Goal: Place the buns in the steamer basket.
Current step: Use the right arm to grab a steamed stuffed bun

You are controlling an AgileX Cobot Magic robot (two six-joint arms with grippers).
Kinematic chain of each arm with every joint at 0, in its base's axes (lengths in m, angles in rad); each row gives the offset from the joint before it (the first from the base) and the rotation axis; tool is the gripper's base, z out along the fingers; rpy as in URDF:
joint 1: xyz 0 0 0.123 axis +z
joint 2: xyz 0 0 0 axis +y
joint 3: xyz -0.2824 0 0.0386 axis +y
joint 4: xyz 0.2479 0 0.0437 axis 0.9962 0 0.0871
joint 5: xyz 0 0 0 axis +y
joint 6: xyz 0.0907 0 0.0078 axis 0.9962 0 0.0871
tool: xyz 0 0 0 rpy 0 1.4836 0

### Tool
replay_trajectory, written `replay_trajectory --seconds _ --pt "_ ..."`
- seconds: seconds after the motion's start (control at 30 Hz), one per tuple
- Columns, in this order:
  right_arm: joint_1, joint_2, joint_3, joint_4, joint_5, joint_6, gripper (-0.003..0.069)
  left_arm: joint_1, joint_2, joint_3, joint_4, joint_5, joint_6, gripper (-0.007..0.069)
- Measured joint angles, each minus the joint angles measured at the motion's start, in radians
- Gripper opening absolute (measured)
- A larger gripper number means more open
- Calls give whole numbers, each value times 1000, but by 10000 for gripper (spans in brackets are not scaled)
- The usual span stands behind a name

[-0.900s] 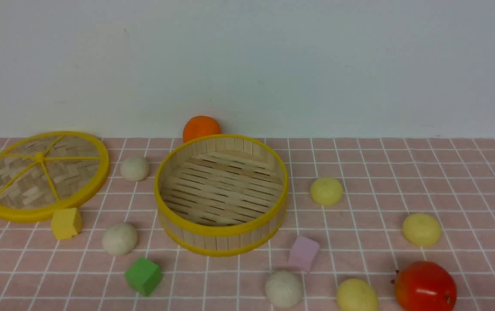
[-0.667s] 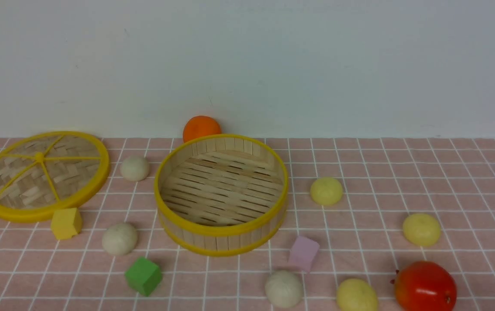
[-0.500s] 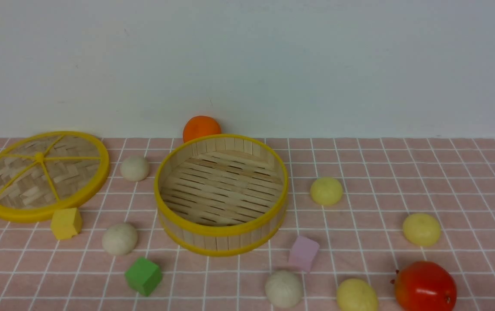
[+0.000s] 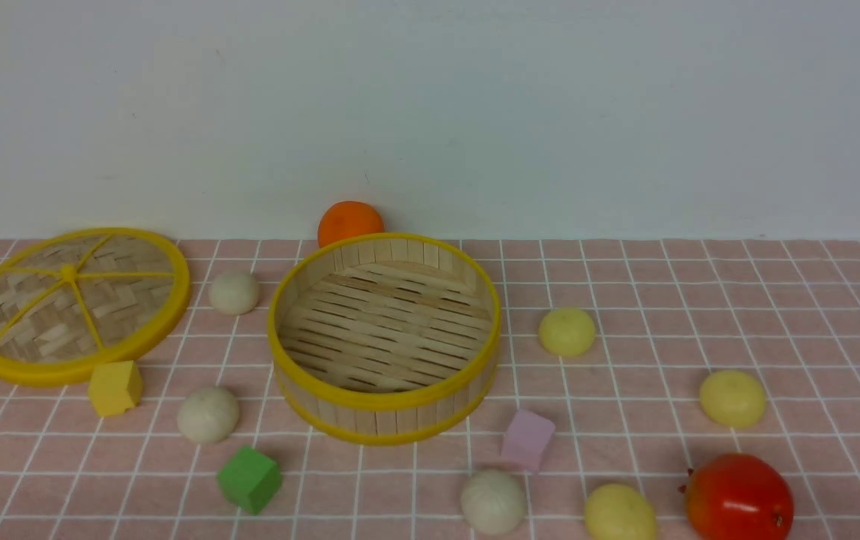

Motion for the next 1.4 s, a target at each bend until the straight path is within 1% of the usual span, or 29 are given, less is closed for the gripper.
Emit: replay_trajectory --seconds 0.8,0.97,1.07,1.13,1.2,1.27,1.3,1.33,1.4 --pt "0 0 0 0 -1 0 239 0 0 0 0 0 0 239" --pt "0 0 4 0 -23 0 239 0 0 0 0 0 0 239" --pt "0 0 9 0 -62 0 239 0 0 0 0 0 0 239" --pt "0 0 9 0 -130 0 239 0 0 0 0 0 0 239" --pt "0 0 9 0 -162 0 239 0 0 0 0 0 0 239" --pt "0 0 9 0 -252 1 239 0 0 0 0 0 0 239" --pt "0 0 9 0 -258 2 239 0 0 0 0 0 0 239" --pt "0 0 9 3 -317 9 239 0 0 0 0 0 0 239" --pt "0 0 9 3 -381 37 239 0 0 0 0 0 0 239"
